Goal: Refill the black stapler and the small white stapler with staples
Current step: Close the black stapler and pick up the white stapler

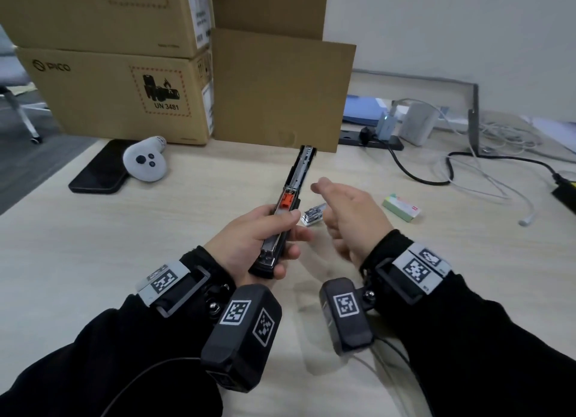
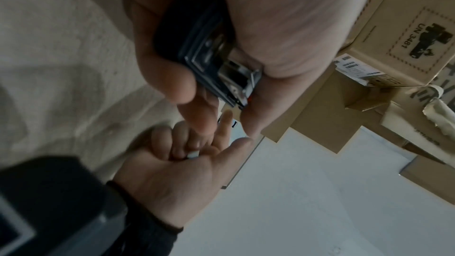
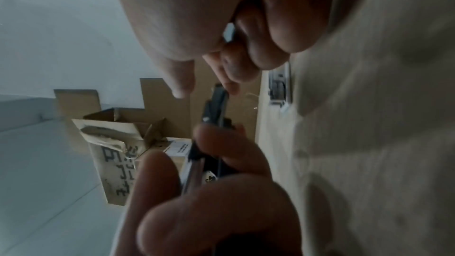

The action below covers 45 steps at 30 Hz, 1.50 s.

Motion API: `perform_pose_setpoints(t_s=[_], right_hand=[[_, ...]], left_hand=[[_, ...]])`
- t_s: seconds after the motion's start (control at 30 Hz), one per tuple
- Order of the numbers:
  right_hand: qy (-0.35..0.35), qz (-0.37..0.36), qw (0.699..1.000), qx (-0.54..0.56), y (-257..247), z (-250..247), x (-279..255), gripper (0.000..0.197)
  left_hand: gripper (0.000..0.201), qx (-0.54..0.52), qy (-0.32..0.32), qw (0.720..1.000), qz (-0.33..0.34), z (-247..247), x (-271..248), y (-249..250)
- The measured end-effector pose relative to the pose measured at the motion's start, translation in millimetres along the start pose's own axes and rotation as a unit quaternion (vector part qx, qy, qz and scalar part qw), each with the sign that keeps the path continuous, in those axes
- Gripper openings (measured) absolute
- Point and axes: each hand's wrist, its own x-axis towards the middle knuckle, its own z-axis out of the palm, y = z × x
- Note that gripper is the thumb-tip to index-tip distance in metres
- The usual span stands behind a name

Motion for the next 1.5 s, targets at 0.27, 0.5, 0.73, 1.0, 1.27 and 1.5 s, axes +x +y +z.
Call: perform_pose_setpoints(t_s=[0.27,0.5,0.73,1.0,1.27,1.5], right_hand=[[-0.008,0.092,0.933,0.348,-7,12,6,0.058],[-0.035,-0.110,0.966,0.231,-10,1,2,0.048],[-0.144,-0.363,0.896,-0.213,-23,-15,-3,0.024],[-0.214,-0.272,0.920,-0.184,-19,-13,-7,0.033],[0.074,-0.171,0.982,0.024,-1,-34,14,0.015],[0.114,-0.077,0.981,-0.133,17,-57,33,0.011]], left_hand=[[0.034,-0.041,-0.108,0.992,-0.055,-4,-2,-3],[0.086,-0.066,-0.161,0.975,-0.136,-1,-3,-2],[0.112,-0.063,-0.099,0.985,-0.125,-4,2,-4],[0.049,-0.035,-0.082,0.992,-0.086,-1,0,-1],[0.039,-0.094,0.064,0.993,-0.033,-6,7,6],[0.035,0.169,0.222,0.949,0.149,-16,12,7]])
